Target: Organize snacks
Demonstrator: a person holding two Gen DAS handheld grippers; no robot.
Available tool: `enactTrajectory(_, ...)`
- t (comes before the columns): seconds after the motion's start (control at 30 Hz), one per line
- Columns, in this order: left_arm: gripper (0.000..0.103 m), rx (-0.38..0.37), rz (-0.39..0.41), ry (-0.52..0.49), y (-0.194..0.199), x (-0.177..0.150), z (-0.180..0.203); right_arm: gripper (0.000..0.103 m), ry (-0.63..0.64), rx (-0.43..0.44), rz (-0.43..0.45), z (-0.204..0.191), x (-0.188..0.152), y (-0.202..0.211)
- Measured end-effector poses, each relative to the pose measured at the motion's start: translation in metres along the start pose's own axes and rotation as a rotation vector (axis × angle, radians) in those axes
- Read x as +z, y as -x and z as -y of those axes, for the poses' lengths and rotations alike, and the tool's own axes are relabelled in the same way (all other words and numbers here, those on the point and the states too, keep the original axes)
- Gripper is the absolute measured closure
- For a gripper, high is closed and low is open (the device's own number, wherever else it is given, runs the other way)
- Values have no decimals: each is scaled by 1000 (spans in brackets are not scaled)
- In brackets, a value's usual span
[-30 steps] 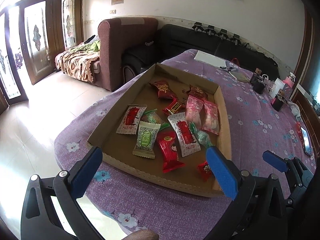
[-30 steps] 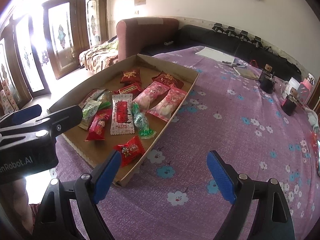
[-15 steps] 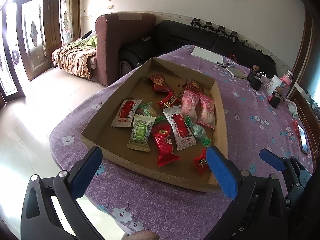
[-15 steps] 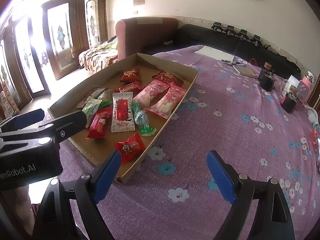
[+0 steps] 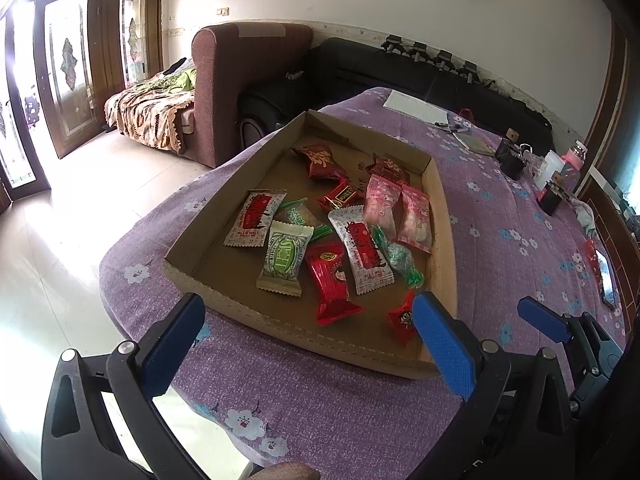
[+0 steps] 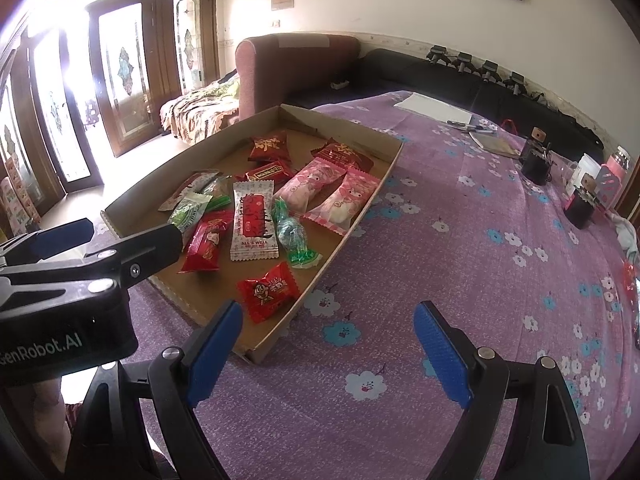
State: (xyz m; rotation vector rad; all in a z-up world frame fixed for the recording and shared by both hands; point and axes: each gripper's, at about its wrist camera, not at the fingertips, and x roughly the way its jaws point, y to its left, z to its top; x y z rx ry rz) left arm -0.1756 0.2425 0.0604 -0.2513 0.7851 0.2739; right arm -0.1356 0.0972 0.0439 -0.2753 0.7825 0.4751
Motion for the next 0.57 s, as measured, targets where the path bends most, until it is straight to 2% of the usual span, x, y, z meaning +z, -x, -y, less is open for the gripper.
enactTrajectory(0.57, 0, 20, 3, 37, 1, 0, -5, 14, -2, 16, -2, -1, 0, 0)
